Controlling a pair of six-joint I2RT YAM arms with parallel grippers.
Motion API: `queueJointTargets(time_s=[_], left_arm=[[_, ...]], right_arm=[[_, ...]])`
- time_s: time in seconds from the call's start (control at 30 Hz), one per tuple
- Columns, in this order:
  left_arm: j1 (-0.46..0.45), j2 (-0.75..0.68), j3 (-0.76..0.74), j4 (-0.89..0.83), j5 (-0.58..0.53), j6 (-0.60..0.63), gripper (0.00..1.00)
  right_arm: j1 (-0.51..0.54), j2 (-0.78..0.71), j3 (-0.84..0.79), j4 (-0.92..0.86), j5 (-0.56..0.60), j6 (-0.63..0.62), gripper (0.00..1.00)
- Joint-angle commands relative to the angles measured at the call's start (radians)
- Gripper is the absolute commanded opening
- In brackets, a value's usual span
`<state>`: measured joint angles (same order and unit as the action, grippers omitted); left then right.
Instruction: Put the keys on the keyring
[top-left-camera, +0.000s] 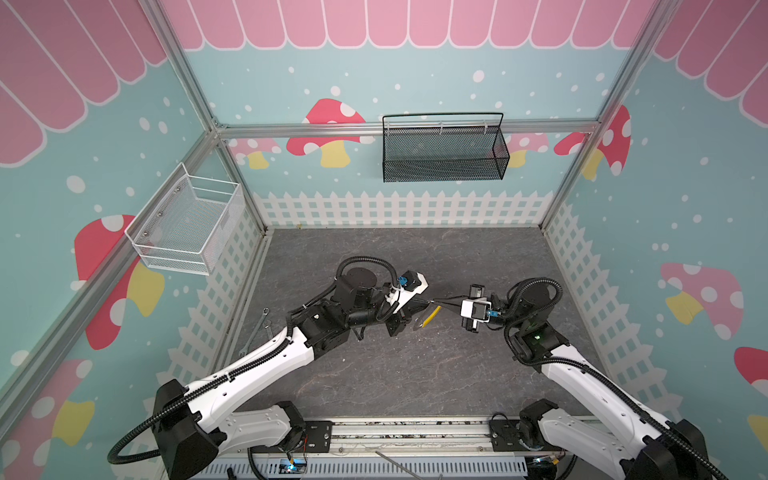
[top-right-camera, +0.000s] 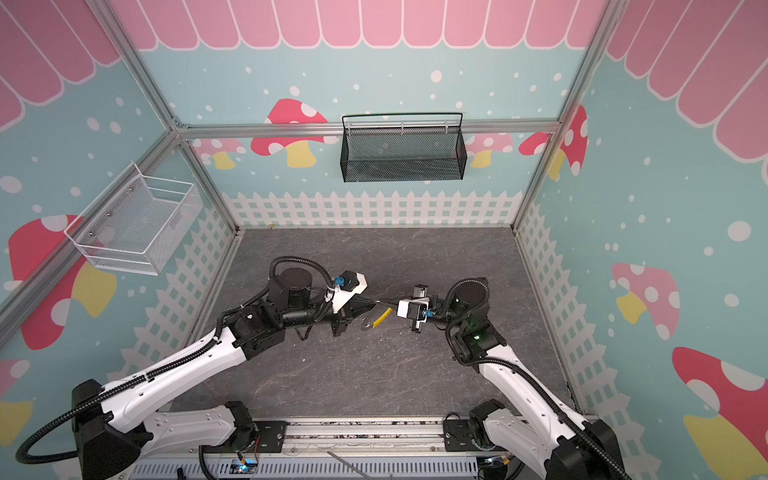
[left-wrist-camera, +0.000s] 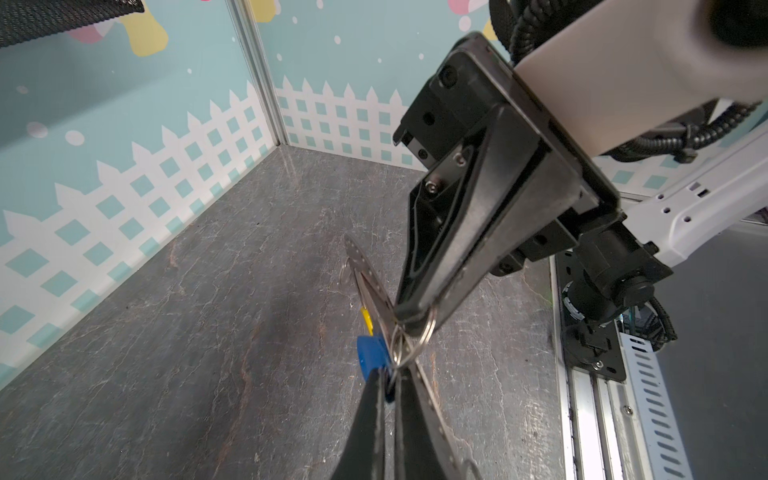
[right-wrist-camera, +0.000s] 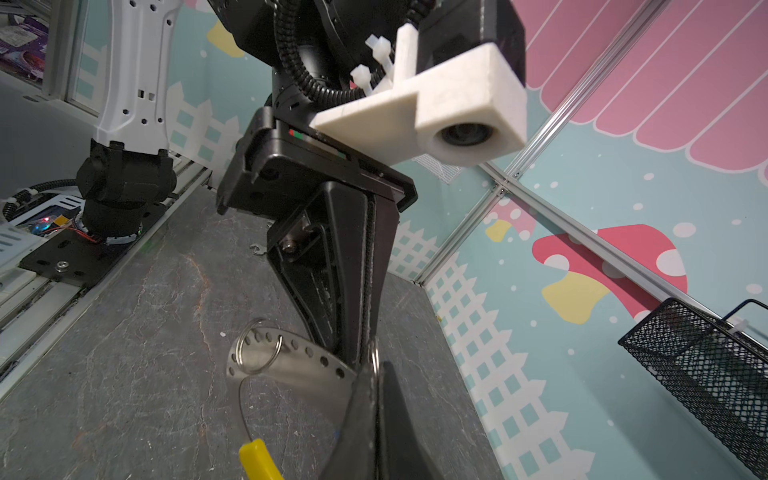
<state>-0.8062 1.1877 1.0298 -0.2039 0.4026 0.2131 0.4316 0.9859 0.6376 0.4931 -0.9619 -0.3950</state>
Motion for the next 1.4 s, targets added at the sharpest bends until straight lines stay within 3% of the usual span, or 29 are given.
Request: queueJointTargets(time_s=[0.0, 0.5, 0.63, 0.77, 0.9, 1.37], left_arm=[[-0.002, 0.023, 0.013, -0.01, 0.07, 0.016, 0.0], [-0.019, 0.075, 0.059, -0.01, 0.092, 0.008, 0.01], [-0.021, 0.032, 0.024, 0.021, 0.021, 0.016, 0.23], [-0.021, -0.067, -0.058, 0.094, -0.087, 0.065, 0.24], [-0.021, -0.132, -0.101, 0.124, -0.12, 0.127, 0.24], [-0.024, -0.073, -0.045, 0.115, -0.02, 0.215, 0.22]], right_arm=[[0.004, -0.004, -0.012, 0.1, -0.059, 0.045, 0.0], [0.004, 0.02, -0.033, 0.182, -0.101, 0.091, 0.0], [0.003, 0.002, -0.051, 0.177, -0.056, 0.081, 0.0], [0.001, -0.003, -0.063, 0.176, -0.029, 0.082, 0.0], [0.001, 0.009, -0.059, 0.177, -0.033, 0.092, 0.0], [0.0, 0.023, -0.049, 0.182, -0.054, 0.126, 0.0]])
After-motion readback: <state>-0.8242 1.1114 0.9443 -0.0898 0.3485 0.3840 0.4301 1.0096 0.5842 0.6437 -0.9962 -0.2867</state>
